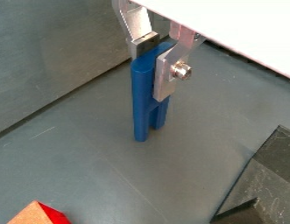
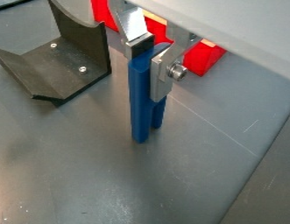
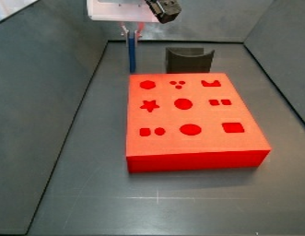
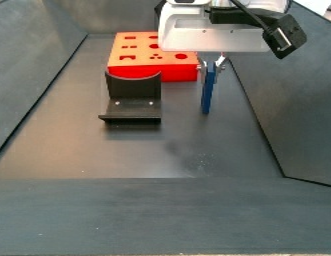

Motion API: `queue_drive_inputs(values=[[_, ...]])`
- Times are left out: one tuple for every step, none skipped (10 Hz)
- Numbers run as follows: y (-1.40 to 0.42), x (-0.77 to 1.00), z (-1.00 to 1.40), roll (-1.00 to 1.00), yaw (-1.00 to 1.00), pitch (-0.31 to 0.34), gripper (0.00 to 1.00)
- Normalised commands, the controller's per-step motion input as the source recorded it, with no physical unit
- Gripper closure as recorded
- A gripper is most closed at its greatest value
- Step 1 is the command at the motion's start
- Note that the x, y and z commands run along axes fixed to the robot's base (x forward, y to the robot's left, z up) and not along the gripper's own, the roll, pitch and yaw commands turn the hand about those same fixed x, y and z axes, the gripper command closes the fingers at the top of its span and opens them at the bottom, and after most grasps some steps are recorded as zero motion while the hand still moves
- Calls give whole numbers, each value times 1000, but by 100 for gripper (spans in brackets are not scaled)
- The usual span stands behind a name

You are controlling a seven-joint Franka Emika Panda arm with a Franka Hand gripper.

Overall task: Pick up the square-circle object. Move up. Rotate the square-circle object. Move to above the board. Insert the square-circle object.
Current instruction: Rotate the square-circle object.

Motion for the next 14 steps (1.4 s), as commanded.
queue_drive_inputs(values=[[-22, 5, -306, -53, 40, -36, 100], [-22, 7, -305, -53, 40, -36, 100], [-22, 8, -305, -53, 40, -37, 100], [0, 0, 0, -53, 40, -37, 0], [0, 0, 1000, -54, 38, -38, 0], [-2, -18, 1000, -54, 37, -22, 0], [-3, -34, 941, -52, 35, -2, 0], [1, -18, 703, -38, 27, 23, 0], [2, -14, 530, -28, 22, 37, 0], [3, -11, 349, -17, 16, 42, 0], [0, 0, 0, 0, -1000, 8, 0], [4, 19, -105, 0, -1000, 7, 0], [10, 33, -81, -1, -1000, 5, 0], [9, 33, -53, -1, -1000, 4, 0]])
